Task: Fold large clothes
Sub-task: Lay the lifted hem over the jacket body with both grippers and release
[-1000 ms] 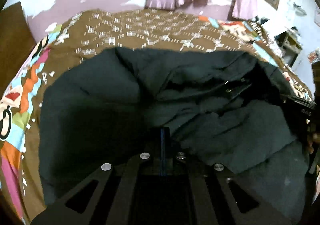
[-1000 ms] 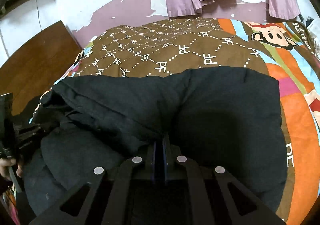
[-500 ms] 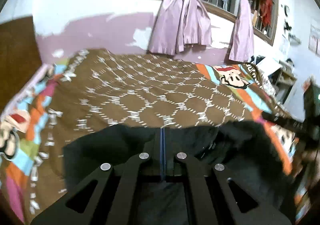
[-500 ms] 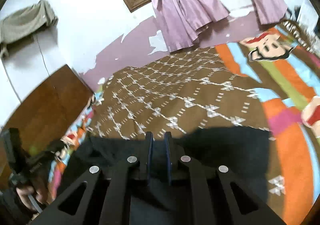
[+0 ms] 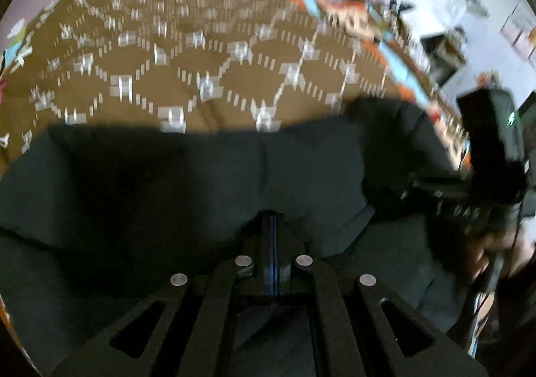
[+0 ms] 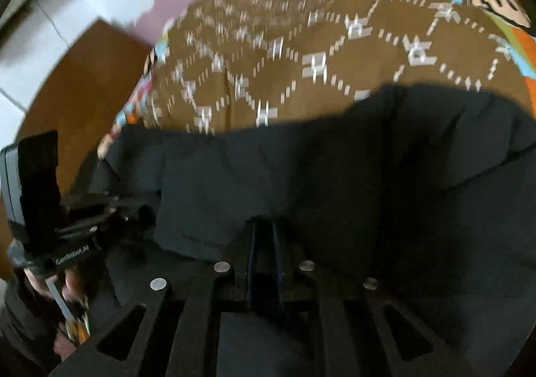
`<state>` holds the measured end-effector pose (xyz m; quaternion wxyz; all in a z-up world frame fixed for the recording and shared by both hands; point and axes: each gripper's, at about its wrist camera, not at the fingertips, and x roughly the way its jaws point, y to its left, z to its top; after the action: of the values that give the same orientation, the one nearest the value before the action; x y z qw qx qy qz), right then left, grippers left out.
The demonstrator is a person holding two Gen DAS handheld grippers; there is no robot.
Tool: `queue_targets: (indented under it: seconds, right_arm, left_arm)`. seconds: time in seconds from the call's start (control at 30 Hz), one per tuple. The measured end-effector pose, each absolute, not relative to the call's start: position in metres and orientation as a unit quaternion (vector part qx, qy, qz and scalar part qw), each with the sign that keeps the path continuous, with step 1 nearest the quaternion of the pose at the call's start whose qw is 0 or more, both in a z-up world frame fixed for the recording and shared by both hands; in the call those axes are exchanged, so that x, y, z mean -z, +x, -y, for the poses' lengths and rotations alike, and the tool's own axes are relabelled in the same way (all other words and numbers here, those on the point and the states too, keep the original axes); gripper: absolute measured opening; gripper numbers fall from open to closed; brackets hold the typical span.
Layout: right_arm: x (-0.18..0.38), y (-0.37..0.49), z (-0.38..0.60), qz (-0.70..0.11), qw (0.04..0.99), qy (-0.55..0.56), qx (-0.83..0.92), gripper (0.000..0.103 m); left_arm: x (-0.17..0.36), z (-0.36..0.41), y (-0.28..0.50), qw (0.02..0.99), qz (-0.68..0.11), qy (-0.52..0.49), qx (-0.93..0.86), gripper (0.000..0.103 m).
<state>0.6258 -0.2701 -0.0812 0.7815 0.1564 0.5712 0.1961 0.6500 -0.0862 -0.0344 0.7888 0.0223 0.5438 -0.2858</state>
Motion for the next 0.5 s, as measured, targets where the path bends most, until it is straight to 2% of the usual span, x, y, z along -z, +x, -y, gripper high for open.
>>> queue_targets:
  seconds: [0.23,0.5]
  right_arm:
    - [0.112,0.626,0.246,-0.610,0.767,0.095,-0.176,0.006]
    - [0.120,0.617,0.241,-0.580,0.795,0.085,-0.157,0.005]
  left_arm:
    - [0.066,0.096,0.645,0.778,-0.571,0.065,0.254,0.000]
    - [0.078,0.089,0.627,0.809,-0.532,0.061,0.242,0.001]
